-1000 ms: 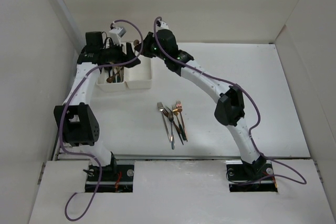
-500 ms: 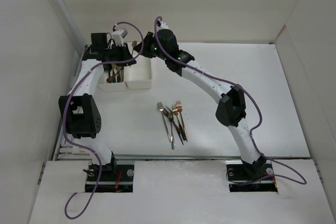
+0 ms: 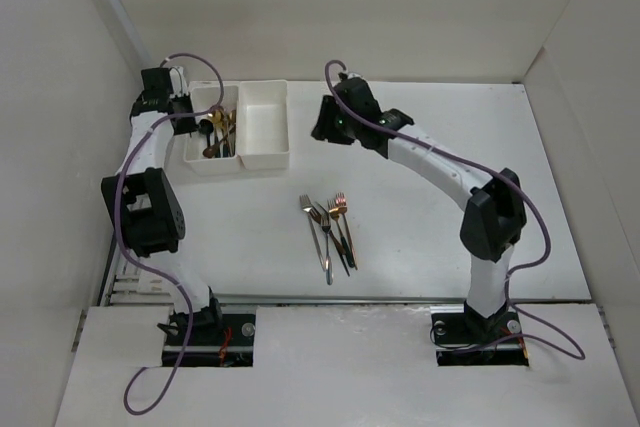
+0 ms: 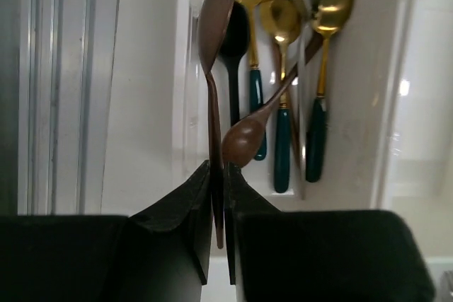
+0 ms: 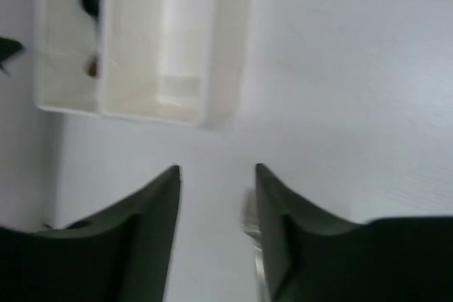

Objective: Sort the eating utensils into containers

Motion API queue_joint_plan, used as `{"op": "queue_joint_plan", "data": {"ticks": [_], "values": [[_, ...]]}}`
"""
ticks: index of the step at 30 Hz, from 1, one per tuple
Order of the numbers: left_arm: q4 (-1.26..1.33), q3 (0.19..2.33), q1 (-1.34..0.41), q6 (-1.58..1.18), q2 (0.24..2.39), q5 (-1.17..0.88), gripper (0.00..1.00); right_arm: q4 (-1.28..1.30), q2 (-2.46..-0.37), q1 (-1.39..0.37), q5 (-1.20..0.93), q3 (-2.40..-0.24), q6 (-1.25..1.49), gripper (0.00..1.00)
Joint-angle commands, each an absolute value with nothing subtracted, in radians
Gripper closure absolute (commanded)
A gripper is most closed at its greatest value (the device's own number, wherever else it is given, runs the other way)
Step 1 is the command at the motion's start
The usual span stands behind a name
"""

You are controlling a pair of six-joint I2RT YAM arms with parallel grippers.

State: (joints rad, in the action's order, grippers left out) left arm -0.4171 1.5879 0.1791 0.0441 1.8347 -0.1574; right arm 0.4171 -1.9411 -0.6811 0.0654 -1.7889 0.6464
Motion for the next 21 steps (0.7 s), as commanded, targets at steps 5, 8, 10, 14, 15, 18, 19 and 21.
{"op": "queue_joint_plan", "data": {"ticks": [5,8,10,14,15,18,19,21], "values": [[-0.449,1.605,0.166,0.106,1.914,-0.054,0.88,0.652,-1.786,-0.695,0.118,-1.450,0.615,0.63],[-0.440,1.605,0.166,0.106,1.934,-0.083,0.87,0.652,-1.752,-0.695,0.106,-1.378,0.624,0.63],[-0.440,1.605,0.166,0.106,1.945,-0.092,0.87,0.652,-1.741,-0.695,0.106,-1.353,0.624,0.63],[-0.440,1.626,0.166,0.106,1.954,-0.103,0.85,0.652,-1.741,-0.695,0.097,-1.313,0.624,0.61],[-0.449,1.637,0.166,0.106,1.954,-0.103,0.79,0.652,-1.741,-0.695,0.097,-1.298,0.624,0.59],[-0.469,1.649,0.166,0.106,1.933,-0.114,0.53,0.652,-1.750,-0.695,0.086,-1.276,0.615,0.51],[-0.469,1.649,0.157,0.106,1.922,-0.114,0.43,0.652,-1.761,-0.695,0.086,-1.276,0.615,0.51],[-0.469,1.658,0.156,0.106,1.884,-0.114,0.36,0.641,-1.775,-0.704,0.065,-1.276,0.615,0.51]]}}
